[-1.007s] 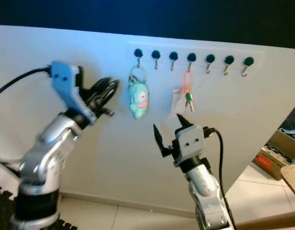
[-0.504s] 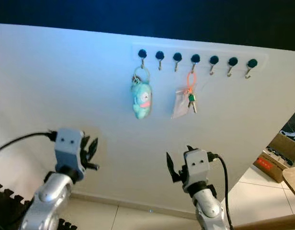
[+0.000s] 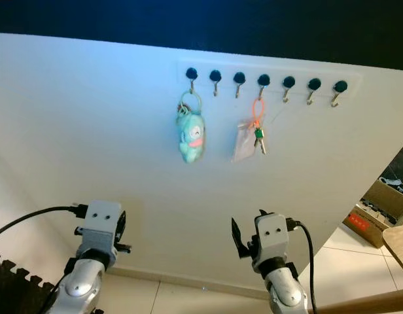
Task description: Hang keys on a hook
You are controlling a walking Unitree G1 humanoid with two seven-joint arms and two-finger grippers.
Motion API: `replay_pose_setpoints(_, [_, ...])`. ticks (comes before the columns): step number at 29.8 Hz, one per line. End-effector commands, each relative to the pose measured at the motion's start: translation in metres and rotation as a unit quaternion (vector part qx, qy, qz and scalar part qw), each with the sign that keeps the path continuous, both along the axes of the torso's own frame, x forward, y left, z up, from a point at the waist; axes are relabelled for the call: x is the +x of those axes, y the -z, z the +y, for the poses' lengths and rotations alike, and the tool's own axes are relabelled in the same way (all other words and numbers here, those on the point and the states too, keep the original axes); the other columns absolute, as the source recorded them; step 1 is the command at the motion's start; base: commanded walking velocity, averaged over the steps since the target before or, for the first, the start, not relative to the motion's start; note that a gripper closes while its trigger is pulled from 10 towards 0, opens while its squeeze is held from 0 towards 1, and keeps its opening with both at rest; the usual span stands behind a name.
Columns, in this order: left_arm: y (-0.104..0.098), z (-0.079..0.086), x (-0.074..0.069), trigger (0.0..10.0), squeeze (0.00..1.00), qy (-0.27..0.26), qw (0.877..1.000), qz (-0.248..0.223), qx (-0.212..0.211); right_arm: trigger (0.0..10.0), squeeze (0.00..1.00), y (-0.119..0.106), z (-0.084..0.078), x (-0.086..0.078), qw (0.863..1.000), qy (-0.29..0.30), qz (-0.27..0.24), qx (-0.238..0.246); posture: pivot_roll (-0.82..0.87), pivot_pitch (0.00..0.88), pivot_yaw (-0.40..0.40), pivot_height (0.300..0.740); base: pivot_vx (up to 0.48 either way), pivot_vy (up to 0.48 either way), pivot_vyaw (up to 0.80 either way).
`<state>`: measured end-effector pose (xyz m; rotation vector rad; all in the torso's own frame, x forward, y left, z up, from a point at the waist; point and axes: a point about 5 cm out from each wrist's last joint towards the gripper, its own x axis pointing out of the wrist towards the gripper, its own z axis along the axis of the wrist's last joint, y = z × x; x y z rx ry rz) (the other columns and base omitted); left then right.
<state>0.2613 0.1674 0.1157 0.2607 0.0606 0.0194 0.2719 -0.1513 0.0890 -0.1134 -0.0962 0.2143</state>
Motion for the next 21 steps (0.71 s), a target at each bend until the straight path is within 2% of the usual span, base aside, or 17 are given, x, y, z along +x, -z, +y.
replay_pose_setpoints(1, [0.0060,-0.0031,-0.0019,10.0,0.00,-0.002,1.000,0.007,-0.003,10.0,0.00,0.0066,0.0000,-0.0023,1.000,0.004,0.010,0.000,0.11,0.129,-0.035,0.740,0.000,0.000,0.00])
replay_pose_setpoints(21, [0.0087,-0.0052,-0.0030,10.0,0.00,-0.007,1.000,-0.001,-0.007,10.0,0.00,0.0114,0.0018,-0.0014,1.000,0.004,0.009,-0.001,0.13,0.142,-0.034,0.740,0.000,0.000,0.00])
